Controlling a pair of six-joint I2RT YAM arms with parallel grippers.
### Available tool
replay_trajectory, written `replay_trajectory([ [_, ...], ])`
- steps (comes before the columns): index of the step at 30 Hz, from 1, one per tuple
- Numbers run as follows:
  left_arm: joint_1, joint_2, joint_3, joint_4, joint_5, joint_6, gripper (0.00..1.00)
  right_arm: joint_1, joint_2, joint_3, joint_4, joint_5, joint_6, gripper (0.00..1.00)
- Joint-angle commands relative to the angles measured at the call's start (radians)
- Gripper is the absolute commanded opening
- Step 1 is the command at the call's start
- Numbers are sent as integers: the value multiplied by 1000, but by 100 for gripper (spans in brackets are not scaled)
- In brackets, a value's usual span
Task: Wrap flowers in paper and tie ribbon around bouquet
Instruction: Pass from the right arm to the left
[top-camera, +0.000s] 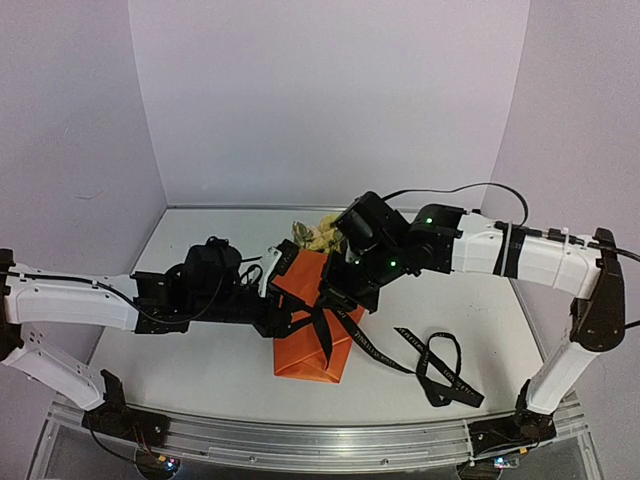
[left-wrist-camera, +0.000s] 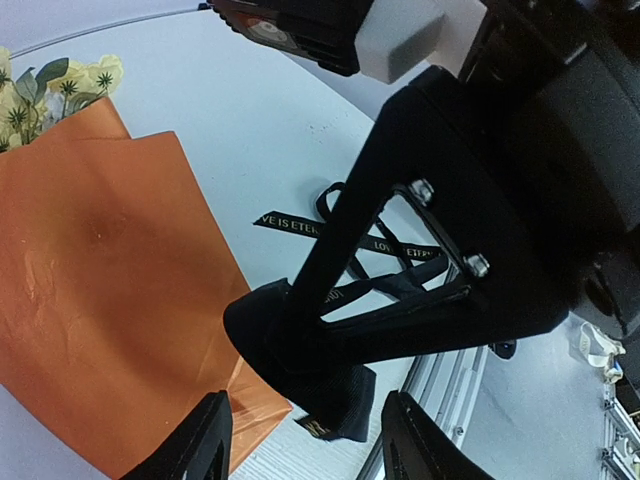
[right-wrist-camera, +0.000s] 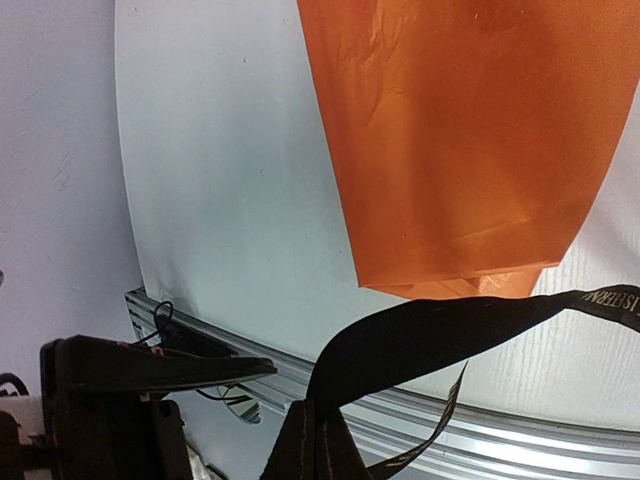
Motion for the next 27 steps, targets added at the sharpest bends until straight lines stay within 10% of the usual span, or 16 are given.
replay_trajectory([
  [1, -17, 21, -1, 63, -51, 32, 54, 5, 11, 32, 77, 6, 108, 0],
  [12, -34, 93, 27, 88, -96, 11, 53, 10, 44, 39, 113, -27, 167, 0],
  [16, -34, 99, 24, 100, -168, -15, 28, 11, 26, 24, 112, -28, 145, 1],
  [20, -36, 74, -1, 101, -212, -27, 1, 9, -42, -54, 99, 13, 58, 25],
  [27, -36, -18, -57, 42, -243, -44, 0, 7, -306, -320, -51, 259, -264, 57],
])
